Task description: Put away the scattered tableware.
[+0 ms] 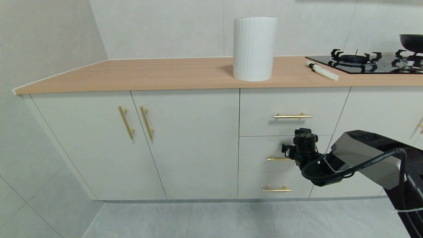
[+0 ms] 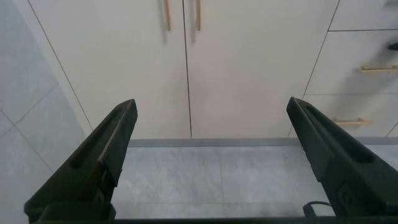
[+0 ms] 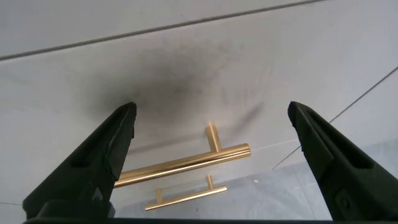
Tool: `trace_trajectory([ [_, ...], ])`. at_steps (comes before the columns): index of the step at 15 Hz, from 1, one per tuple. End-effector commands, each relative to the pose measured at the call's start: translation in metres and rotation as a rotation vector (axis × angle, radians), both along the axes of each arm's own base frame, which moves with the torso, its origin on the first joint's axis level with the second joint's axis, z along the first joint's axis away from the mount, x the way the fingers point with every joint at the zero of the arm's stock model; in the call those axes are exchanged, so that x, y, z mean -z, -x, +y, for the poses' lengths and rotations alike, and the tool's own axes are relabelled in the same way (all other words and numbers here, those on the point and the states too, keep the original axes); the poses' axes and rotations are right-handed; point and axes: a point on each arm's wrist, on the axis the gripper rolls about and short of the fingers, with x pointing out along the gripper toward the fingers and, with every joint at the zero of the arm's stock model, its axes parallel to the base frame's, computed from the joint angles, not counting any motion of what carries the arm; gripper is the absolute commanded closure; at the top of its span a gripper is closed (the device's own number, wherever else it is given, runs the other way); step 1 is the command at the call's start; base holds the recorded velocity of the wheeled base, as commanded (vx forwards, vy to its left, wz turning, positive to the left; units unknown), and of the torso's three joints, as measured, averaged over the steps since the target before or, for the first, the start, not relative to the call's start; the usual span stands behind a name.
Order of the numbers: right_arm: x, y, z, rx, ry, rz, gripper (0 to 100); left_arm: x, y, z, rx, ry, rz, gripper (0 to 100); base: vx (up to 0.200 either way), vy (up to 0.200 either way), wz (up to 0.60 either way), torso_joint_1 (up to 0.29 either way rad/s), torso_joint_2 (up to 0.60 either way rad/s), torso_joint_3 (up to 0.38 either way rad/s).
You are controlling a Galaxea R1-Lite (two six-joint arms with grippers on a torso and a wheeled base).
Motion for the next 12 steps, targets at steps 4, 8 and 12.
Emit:
trace_trajectory([
  [4,-0.034,0.036,-0.005,-0.007,0.002,0.024,0,0.0,0.0,0.0,-0.001,0.0,0.0,0,0.0,0.0,0.0,0.0,0.0,0.0],
  [8,-0.096,0.121,-0.018,-0.104,-0.019,0.046,0,0.0,0.0,0.0,-0.001,0.0,0.0,0,0.0,0.0,0.0,0.0,0.0,0.0],
  [12,-0.162,0.21,-0.031,-0.129,-0.034,-0.098,0,0.0,0.0,0.0,-0.001,0.0,0.0,0,0.0,0.0,0.0,0.0,0.0,0.0],
])
